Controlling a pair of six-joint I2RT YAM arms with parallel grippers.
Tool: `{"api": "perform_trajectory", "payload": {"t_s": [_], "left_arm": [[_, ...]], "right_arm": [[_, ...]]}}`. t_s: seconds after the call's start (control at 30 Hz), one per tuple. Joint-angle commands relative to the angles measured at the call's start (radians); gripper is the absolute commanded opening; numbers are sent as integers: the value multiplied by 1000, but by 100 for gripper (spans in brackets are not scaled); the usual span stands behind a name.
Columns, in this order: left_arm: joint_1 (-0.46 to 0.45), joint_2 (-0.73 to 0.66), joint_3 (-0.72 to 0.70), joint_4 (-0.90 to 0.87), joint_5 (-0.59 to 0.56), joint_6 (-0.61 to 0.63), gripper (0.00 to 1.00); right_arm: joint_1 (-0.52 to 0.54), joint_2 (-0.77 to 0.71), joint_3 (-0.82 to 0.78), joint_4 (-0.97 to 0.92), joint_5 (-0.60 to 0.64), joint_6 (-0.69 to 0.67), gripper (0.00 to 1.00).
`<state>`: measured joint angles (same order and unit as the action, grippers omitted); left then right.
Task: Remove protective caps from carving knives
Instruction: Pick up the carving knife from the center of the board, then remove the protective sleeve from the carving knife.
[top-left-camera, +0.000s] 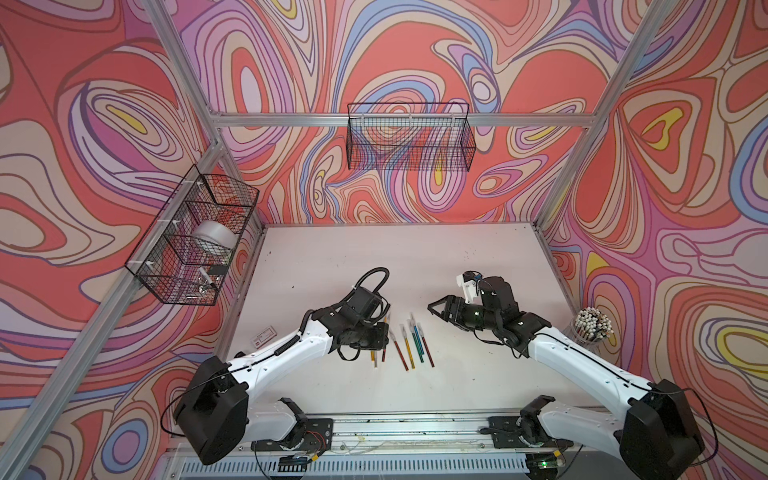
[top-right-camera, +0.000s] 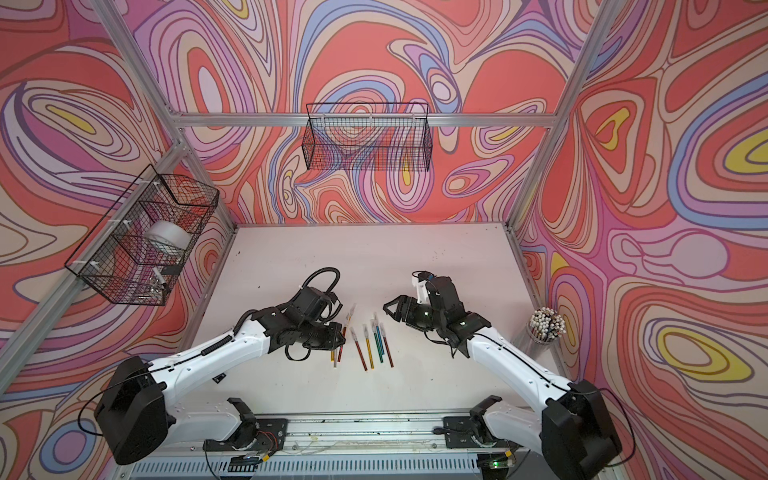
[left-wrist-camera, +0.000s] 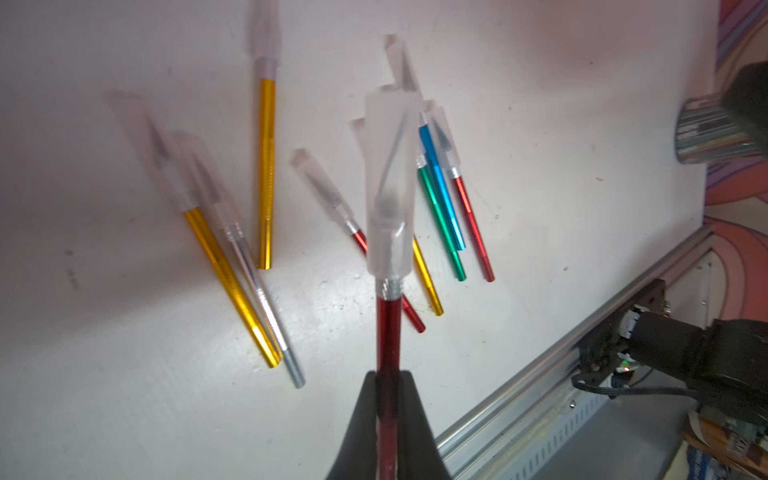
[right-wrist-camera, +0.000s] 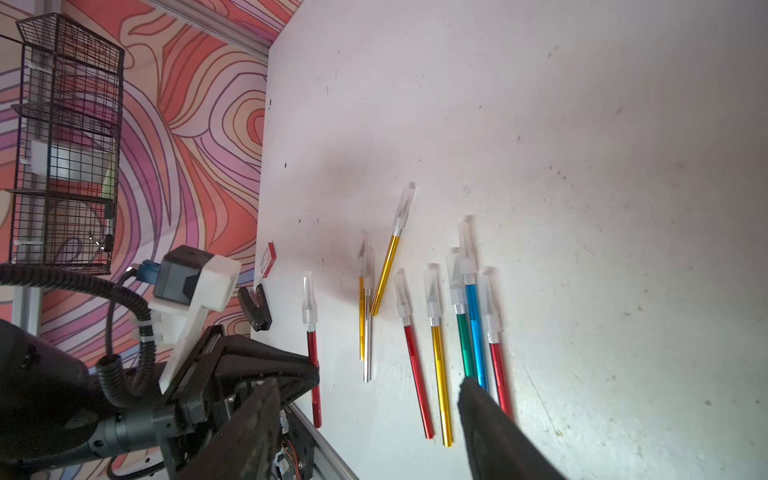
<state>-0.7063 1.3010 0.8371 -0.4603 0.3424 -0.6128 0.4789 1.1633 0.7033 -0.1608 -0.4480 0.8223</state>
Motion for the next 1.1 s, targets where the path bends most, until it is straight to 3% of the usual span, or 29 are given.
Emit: {"api": "perform_trajectory", "payload": {"t_s": [0.0, 0.27, 0.53, 1.07], "left_arm": [[-3, -21, -30, 120, 138, 24, 8], [-19, -15, -47, 226, 214, 26, 9], [-44, -4, -48, 268, 204, 24, 9], [-69, 44, -22, 301, 195, 14, 10]], "right_arm": [[3, 18, 33, 38, -36, 24, 68], [4, 56, 46, 80, -61, 40, 63], [4, 96, 61, 90, -58, 61, 58], [5, 146, 67, 177, -178, 55, 44]]}}
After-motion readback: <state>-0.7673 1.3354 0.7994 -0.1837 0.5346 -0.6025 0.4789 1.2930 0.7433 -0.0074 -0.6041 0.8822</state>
